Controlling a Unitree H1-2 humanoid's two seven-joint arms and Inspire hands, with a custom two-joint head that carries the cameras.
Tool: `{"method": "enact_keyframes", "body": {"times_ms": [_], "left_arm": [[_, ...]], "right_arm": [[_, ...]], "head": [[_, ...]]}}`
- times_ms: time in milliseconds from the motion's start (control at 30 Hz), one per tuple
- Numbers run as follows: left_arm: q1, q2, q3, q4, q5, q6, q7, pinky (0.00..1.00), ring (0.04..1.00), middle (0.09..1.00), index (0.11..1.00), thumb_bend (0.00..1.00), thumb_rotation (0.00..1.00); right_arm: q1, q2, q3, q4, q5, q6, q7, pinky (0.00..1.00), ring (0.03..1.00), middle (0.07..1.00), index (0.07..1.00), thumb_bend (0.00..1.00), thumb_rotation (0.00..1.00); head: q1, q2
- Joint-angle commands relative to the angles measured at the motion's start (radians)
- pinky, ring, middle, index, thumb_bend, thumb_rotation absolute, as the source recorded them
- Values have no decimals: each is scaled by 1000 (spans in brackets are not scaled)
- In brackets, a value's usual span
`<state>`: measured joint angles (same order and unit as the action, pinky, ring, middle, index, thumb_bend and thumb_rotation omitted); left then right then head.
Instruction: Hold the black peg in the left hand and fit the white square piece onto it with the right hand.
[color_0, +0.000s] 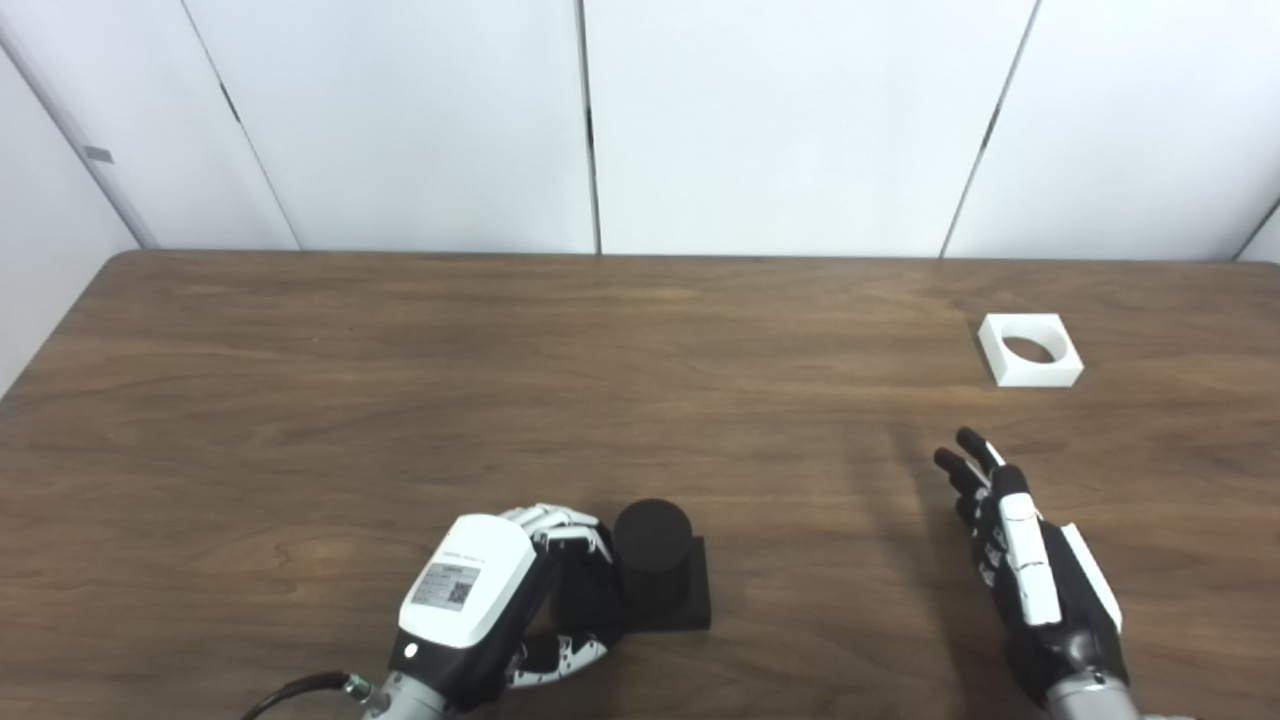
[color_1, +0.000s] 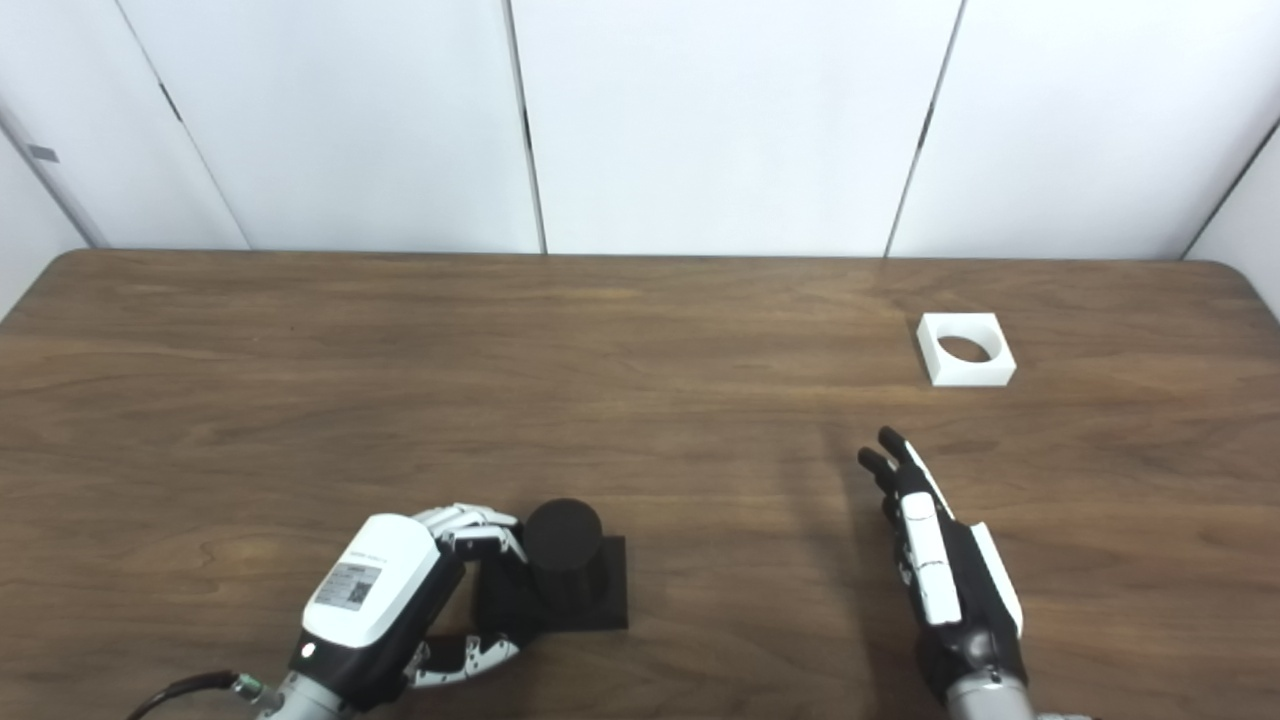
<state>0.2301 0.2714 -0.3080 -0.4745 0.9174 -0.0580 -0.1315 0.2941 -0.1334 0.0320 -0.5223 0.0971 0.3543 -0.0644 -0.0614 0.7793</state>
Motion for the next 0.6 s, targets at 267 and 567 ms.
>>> {"method": "enact_keyframes", "body": {"times_ms": [267,567], "left_arm": [[-24,20,21,-100,45,-26,-64,810,820,806,657,1000,471],[-26,5,53,-130,3,-33,-95,814,853,851,686,1000,473]], "right_arm": [[-8,44,-4,-3,8,-17,3,1000,973,915,951,525,1000],[-11,42,-6,8,10,-26,3,1000,975,917,955,531,1000]], "head": [[8,-6],[16,-11]]}}
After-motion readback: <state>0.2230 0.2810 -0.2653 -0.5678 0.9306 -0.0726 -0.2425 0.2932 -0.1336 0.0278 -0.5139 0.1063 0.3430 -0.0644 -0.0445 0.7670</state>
